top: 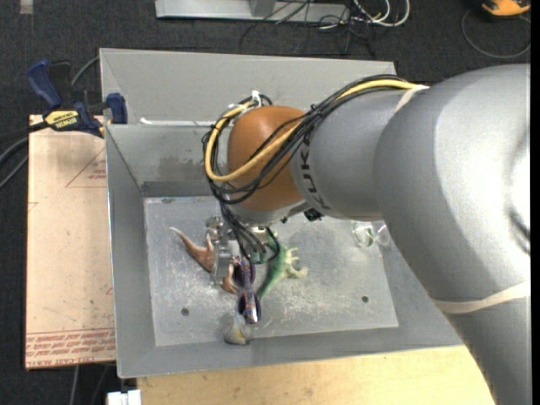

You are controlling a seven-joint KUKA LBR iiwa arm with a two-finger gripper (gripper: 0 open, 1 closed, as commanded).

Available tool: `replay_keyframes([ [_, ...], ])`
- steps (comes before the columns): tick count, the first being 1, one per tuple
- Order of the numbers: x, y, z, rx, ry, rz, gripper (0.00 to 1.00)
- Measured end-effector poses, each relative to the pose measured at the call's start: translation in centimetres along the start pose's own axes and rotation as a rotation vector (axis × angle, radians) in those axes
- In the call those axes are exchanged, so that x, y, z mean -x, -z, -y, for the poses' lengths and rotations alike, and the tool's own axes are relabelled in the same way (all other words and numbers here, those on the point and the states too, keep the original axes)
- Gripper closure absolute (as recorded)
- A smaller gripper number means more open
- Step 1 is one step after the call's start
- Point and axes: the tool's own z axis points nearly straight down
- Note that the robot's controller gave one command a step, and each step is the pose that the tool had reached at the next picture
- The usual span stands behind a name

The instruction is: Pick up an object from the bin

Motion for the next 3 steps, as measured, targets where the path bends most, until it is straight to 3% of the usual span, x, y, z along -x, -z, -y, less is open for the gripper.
replay_keyframes([
  [1,-0.2,9.8,1.3,0.001,0.026,0.002,1.0],
  [2,-0.2,9.8,1.3,0.001,0.026,0.002,1.0],
  [3,-0.5,22.5,-0.8,0.003,-0.001,0.005,1.0],
])
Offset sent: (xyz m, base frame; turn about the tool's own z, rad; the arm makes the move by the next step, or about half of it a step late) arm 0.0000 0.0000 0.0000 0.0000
